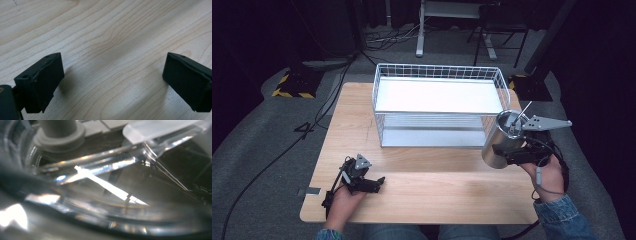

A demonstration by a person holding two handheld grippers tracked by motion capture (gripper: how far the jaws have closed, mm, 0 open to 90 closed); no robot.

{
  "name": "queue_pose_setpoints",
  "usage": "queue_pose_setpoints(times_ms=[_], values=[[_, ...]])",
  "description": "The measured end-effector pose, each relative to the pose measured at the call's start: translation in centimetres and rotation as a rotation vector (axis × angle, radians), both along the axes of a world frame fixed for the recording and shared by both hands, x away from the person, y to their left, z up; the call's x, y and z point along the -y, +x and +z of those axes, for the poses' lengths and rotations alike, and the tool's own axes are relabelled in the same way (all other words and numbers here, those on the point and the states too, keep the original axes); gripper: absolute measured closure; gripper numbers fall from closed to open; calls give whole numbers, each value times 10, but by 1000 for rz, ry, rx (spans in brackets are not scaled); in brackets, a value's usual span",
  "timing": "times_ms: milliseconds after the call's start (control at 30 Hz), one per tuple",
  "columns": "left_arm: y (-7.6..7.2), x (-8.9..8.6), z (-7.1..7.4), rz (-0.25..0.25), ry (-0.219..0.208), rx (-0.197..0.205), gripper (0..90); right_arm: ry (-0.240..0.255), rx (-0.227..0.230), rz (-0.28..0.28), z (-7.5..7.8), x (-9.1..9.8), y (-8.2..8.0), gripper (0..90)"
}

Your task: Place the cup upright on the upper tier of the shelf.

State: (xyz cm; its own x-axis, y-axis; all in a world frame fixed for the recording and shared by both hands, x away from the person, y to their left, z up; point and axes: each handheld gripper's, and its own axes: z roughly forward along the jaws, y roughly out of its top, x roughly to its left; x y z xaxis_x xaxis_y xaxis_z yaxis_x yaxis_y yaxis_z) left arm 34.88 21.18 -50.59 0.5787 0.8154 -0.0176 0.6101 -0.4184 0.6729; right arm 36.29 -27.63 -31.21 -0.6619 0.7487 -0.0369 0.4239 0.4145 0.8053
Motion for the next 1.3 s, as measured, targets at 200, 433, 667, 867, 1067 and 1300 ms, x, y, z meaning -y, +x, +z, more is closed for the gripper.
queue_pose_setpoints(times_ms=[200,433,667,867,1067,1300], values=[[-1,0,0,4,-4,-3,42,-5,10,5,13,-1,5,39],[-1,0,0,3,-3,-2,42,-2,25,13,28,-3,9,39],[-1,0,0,1,-3,-6,42,20,25,34,42,-3,18,39],[0,-1,0,-3,5,1,42,29,31,28,58,-2,26,39],[0,0,0,0,4,5,42,33,41,28,73,-6,37,38],[0,0,0,1,0,0,41,26,67,32,94,-16,46,39]])
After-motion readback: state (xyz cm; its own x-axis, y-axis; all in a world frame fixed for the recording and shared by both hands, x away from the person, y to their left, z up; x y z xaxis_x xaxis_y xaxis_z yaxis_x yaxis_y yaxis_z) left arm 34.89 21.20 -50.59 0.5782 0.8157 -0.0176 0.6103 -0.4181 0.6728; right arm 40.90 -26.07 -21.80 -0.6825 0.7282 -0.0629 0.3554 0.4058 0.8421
